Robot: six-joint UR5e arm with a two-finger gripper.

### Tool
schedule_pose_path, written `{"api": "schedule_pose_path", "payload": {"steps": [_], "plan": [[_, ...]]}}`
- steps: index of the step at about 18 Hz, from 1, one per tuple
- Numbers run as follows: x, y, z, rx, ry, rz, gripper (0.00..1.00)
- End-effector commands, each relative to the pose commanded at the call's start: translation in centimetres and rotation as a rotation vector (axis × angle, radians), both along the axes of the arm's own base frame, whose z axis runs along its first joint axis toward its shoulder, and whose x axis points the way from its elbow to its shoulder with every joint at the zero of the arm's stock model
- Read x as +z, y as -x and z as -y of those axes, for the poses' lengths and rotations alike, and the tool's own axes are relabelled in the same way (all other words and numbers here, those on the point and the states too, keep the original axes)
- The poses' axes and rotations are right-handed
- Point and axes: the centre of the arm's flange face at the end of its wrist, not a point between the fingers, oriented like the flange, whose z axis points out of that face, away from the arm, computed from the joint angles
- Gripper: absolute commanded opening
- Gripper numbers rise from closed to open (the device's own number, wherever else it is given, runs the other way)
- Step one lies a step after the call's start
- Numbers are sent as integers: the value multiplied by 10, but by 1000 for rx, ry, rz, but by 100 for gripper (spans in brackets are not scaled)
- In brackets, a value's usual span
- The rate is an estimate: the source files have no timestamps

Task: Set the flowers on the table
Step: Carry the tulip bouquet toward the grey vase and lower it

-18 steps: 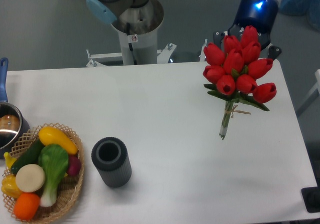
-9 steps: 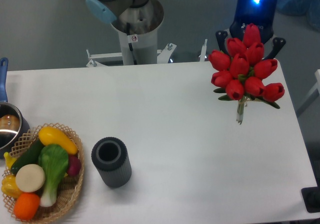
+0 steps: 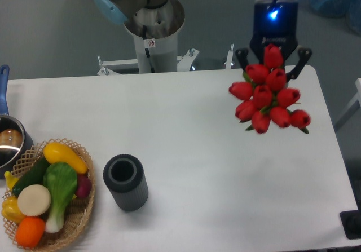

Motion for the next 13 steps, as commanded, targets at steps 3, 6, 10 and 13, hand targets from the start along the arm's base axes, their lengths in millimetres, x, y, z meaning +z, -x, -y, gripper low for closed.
{"api": "schedule_pose_path", "payload": {"steps": [3, 6, 10, 13], "plan": [[-30, -8, -20, -30, 113, -10, 37], [-53, -13, -33, -53, 145, 17, 37], [-88, -21, -34, -64, 179, 73, 37], [-110, -24, -40, -79, 202, 107, 37]]}}
